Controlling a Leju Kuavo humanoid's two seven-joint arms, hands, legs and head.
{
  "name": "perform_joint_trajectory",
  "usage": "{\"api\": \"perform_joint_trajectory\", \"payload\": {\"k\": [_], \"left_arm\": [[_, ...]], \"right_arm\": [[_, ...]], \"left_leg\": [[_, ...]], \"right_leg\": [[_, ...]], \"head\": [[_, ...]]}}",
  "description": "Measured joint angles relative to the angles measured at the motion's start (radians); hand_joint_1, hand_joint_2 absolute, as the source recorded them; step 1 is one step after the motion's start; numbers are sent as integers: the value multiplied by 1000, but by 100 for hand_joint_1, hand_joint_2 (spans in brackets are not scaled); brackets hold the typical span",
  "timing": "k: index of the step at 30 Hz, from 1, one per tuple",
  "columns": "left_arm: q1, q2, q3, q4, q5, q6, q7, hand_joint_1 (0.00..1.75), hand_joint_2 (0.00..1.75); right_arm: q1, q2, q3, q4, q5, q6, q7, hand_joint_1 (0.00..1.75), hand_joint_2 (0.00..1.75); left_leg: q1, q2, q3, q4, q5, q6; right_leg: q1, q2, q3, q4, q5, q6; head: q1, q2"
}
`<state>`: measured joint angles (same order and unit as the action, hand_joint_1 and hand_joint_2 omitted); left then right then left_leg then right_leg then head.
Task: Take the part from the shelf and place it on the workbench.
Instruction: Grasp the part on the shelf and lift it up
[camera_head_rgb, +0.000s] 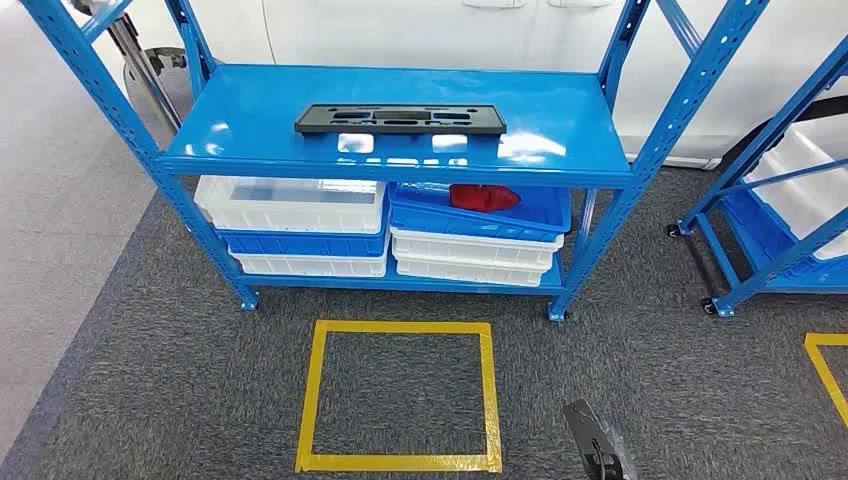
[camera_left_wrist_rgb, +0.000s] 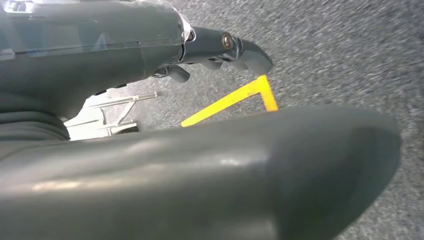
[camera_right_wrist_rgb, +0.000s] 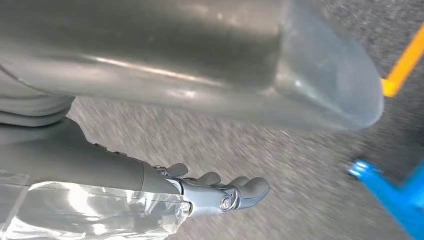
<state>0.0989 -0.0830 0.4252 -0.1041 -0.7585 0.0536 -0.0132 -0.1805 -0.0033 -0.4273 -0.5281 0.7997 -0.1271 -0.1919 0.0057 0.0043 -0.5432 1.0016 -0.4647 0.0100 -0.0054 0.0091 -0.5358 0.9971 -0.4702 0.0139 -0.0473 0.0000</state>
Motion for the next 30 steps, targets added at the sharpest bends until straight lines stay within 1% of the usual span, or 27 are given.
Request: {"api": "perform_joint_trajectory", "payload": {"k": [1, 2, 3, 4, 5, 6, 7, 8, 9, 11, 12, 13, 15, 16, 17, 18, 19, 21, 22, 23, 24, 25, 26, 27, 28, 29, 30], "left_arm": [[-4, -2, 7, -1, -11, 0, -1, 0, 0], [-9, -3, 14, -3, -22, 0, -2, 0, 0], [-18, -7, 27, -5, -44, 1, -3, 0, 0], [-26, -10, 40, -7, -65, 1, -4, 0, 0], [-36, -13, 53, -9, -86, 1, -6, 0, 0], [-44, -15, 66, -12, -107, 2, -8, 0, 0], [-52, -18, 78, -14, -127, 2, -11, 0, 0], [-61, -20, 91, -16, -148, 2, -13, 0, 0], [-70, -23, 103, -19, -168, 3, -16, 0, 0], [-91, -30, 127, -24, -210, 3, -21, 0, 0], [-102, -34, 139, -26, -230, 3, -23, 0, 0], [-111, -37, 150, -28, -248, 4, -24, 0, 0], [-128, -42, 170, -32, -284, 5, -26, 0, 0], [-134, -43, 179, -35, -300, 6, -28, 0, 0], [-140, -44, 187, -37, -316, 8, -29, 0, 0], [-146, -45, 196, -39, -332, 9, -31, 0, 0], [-151, -45, 204, -41, -348, 11, -32, 0, 0], [-162, -47, 220, -42, -381, 13, -34, 0, 0], [-167, -48, 228, -44, -397, 14, -35, 0, 0], [-171, -49, 236, -46, -412, 15, -35, 0, 0], [-176, -50, 243, -47, -427, 15, -36, 0, 0], [-182, -51, 251, -49, -441, 16, -37, 0, 0], [-188, -52, 258, -51, -454, 17, -38, 0, 0], [-195, -53, 265, -52, -468, 18, -39, 0, 0], [-203, -55, 271, -54, -481, 19, -40, 0, 0], [-210, -57, 278, -55, -493, 20, -41, 0, 0], [-216, -59, 285, -56, -505, 21, -42, 0, 0]], "right_arm": [[-6, -3, 0, 1, 13, -3, -6, 0, 0], [-13, -5, 0, 2, 26, -6, -12, 0, 0], [-26, -10, 0, 3, 51, -11, -23, 0, 0], [-39, -14, 1, 4, 75, -16, -33, 0, 0], [-51, -18, 3, 5, 99, -22, -44, 0, 0], [-62, -21, 6, 6, 120, -27, -53, 0, 0], [-72, -24, 11, 7, 142, -32, -62, 0, 0], [-82, -27, 20, 7, 163, -37, -72, 0, 0], [-94, -31, 30, 7, 183, -43, -80, 0, 0], [-126, -42, 58, 6, 224, -55, -98, 0, 0], [-145, -47, 73, 5, 242, -60, -106, 0, 0], [-164, -51, 90, 3, 260, -65, -113, 0, 0], [-196, -60, 127, -2, 292, -74, -126, 0, 0], [-210, -64, 147, -5, 307, -77, -131, 0, 0], [-223, -67, 166, -10, 320, -80, -136, 0, 0], [-238, -71, 188, -15, 334, -83, -141, 0, 0], [-253, -74, 210, -20, 346, -85, -145, 0, 0], [-283, -81, 260, -30, 372, -92, -153, 0, 0], [-297, -84, 287, -35, 384, -96, -156, 0, 0], [-312, -88, 314, -40, 395, -99, -159, 0, 0], [-327, -92, 342, -46, 406, -101, -162, 0, 0], [-343, -95, 371, -53, 416, -103, -164, 0, 0], [-359, -98, 400, -60, 426, -105, -165, 0, 0], [-376, -101, 429, -67, 435, -108, -167, 0, 0], [-393, -106, 459, -73, 445, -112, -167, 0, 0], [-410, -111, 488, -79, 454, -115, -167, 0, 0], [-426, -116, 516, -85, 462, -117, -168, 0, 0]], "left_leg": [[2, 1, 1, -3, 3, 4], [2, 1, 2, -4, 4, 7], [4, 2, 2, -8, 8, 13], [4, 3, 1, -9, 10, 17], [4, 3, -1, -9, 11, 20], [3, 3, -2, -9, 11, 21], [2, 3, -3, -8, 12, 22], [2, 3, -3, -7, 12, 22], [2, 2, -2, -7, 12, 22], [1, 2, -1, -4, 10, 18], [-1, 2, -2, -2, 9, 15], [-3, 2, -5, -1, 9, 11], [-5, 3, -9, 0, 11, 1], [-4, 3, -11, 1, 9, -4], [-4, 2, -15, 10, 2, -10], [-3, 1, -27, 39, -17, -14], [-2, 1, -50, 88, -44, -19], [0, 1, -118, 230, -105, -25], [1, 1, -146, 284, -118, -27], [2, 1, -161, 306, -112, -28], [3, 1, -154, 283, -85, -28], [4, 1, -131, 224, -44, -26], [4, 1, -100, 150, -5, -22], [3, 1, -69, 80, 21, -17], [2, 1, -50, 35, 33, -12], [1, 1, -41, 12, 32, -7], [0, 0, -38, 5, 28, -2]], "right_leg": [[-2, 0, -1, 5, -4, 3], [-3, -1, -7, 18, -13, 5], [-5, -2, -22, 50, -34, 10], [-7, -3, -48, 104, -64, 14], [-7, -4, -84, 176, -97, 18], [-8, -4, -117, 243, -122, 21], [-8, -4, -141, 289, -131, 22], [-8, -4, -148, 297, -120, 23], [-9, -4, -133, 259, -89, 22], [-8, -5, -72, 120, -13, 16], [-6, -6, -47, 59, 11, 11], [-3, -6, -34, 24, 21, 7], [1, -6, -33, 8, 22, -2], [-1, -7, -33, 6, 24, -8], [-4, -7, -32, 2, 26, -14], [-6, -8, -30, -2, 28, -20], [-8, -8, -29, -4, 29, -24], [-7, -9, -28, -4, 27, -29], [-6, -9, -28, -4, 26, -30], [-6, -8, -26, -3, 25, -30], [-6, -7, -24, -3, 23, -29], [-6, -6, -20, -2, 21, -27], [-6, -5, -16, -2, 18, -24], [-4, -4, -15, 0, 14, -20], [-3, -3, -15, 1, 12, -15], [-1, -3, -16, 3, 12, -9], [1, -3, -17, 5, 14, -3]], "head": [[0, 0], [0, 0], [0, 0], [0, 0], [0, 0], [0, 0], [0, 0], [0, 0], [0, 0], [0, 0], [0, 0], [0, 0], [0, 0], [0, 0], [0, 0], [0, 0], [0, 0], [0, 0], [0, 0], [0, 0], [0, 0], [0, 0], [0, 0], [0, 0], [0, 0], [0, 0], [0, 0]]}}
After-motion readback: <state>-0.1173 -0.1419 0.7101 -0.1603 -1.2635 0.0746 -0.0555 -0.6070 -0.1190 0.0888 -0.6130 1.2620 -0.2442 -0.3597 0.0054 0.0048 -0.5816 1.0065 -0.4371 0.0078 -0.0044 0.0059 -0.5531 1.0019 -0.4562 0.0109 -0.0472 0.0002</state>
